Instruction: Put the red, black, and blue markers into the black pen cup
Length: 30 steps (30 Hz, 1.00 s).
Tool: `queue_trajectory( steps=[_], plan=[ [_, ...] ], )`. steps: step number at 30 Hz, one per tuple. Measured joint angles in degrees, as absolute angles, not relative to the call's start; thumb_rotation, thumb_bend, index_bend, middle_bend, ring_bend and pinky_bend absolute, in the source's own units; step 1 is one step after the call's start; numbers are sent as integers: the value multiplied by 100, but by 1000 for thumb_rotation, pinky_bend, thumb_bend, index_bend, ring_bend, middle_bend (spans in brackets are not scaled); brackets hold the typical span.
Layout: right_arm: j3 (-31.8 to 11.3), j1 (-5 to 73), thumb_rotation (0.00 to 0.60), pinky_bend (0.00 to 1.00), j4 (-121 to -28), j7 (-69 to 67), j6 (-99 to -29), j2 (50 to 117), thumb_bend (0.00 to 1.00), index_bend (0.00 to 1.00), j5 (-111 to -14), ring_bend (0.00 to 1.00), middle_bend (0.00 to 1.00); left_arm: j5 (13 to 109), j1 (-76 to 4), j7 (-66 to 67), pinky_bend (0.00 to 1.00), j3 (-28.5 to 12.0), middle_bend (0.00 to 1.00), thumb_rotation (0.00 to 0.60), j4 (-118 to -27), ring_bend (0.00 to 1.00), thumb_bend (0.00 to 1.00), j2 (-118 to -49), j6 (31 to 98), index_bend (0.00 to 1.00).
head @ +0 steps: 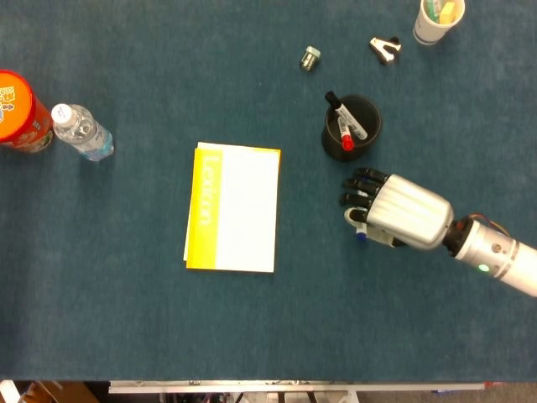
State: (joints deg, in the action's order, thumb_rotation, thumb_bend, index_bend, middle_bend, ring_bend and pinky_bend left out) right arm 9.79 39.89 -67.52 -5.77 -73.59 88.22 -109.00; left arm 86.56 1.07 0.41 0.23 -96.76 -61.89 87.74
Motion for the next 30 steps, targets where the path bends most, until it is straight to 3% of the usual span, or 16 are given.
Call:
queue_trajectory(
  steps=[13,22,30],
  plan=[
    [316,3704,600,228,-8964,-2168,-8231,7651,333,643,-10167,225,402,8701,60,106,204,15,203,600,-9755,201,482,-6181,8749,173],
    [-101,3617,600,228,-9092,-3011,-8015,7549,333,644,-9374,225,402,8712,38,95,204,16,203,600,-9743,200,482,-6201,8732,173],
    [-429,3669,600,225,-8748,-3662,-7285,7801,333,644,-8621,225,401,8690,27,139,204,30,203,600,-9767,201,482,-6216,8691,173]
  ],
)
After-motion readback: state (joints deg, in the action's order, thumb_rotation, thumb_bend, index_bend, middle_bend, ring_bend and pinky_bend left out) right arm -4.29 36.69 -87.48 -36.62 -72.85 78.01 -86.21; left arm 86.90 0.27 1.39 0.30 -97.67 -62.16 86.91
